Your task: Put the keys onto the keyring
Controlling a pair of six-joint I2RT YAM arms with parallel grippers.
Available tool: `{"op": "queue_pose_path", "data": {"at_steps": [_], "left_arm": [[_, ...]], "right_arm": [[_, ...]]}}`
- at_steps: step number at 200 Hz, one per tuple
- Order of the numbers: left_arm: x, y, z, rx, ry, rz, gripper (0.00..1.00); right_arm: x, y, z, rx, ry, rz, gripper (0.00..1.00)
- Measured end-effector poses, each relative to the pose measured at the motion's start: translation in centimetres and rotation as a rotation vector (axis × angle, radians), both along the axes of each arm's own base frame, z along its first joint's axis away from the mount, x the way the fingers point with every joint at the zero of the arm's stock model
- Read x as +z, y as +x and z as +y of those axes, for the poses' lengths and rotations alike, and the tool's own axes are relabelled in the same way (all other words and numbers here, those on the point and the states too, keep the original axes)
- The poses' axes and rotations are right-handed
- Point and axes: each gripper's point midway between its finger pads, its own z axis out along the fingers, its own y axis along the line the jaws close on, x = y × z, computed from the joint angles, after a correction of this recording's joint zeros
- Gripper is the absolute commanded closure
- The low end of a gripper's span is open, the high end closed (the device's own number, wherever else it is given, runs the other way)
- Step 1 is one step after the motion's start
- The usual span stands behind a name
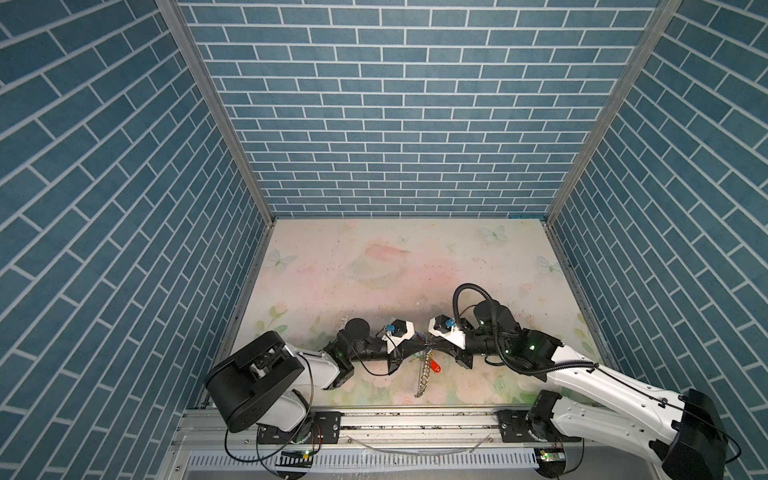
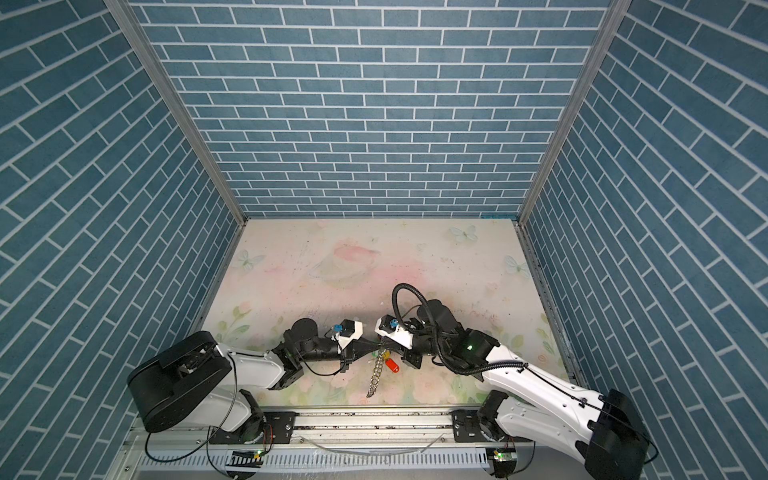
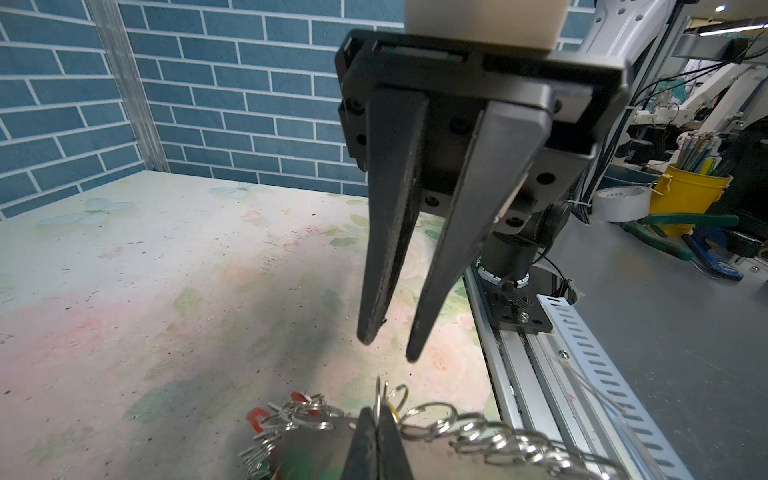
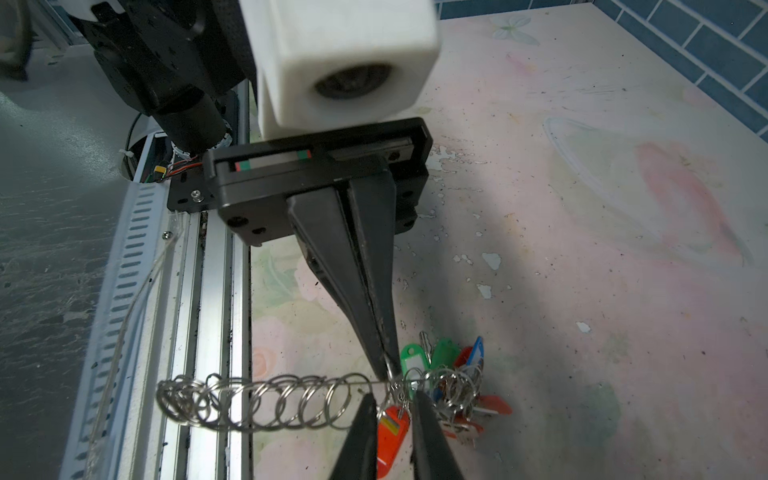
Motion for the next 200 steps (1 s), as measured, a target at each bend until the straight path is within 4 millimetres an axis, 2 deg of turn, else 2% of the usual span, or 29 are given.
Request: {"op": "queue_pose_path", "data": {"at_steps": [48, 127, 200], "left_arm": [[0.8, 0.5, 0.2, 0.024, -0.032, -0.018, 1.00], [0.8, 1.5, 0.8, 0.090, -0.038, -0.031, 1.00], [1.6, 1.6, 1.0, 0.104, -0.071, -0.045, 1.00]], "right_arm": [[-0.7, 0.2, 0.2, -0.005, -0.015, 0.018, 0.86], [-0.9, 0.1, 0.3, -0.009, -0.014, 0.042, 0.91], [-1.9, 0.4, 1.3, 0.001, -0.015, 0.076, 0.94]]}}
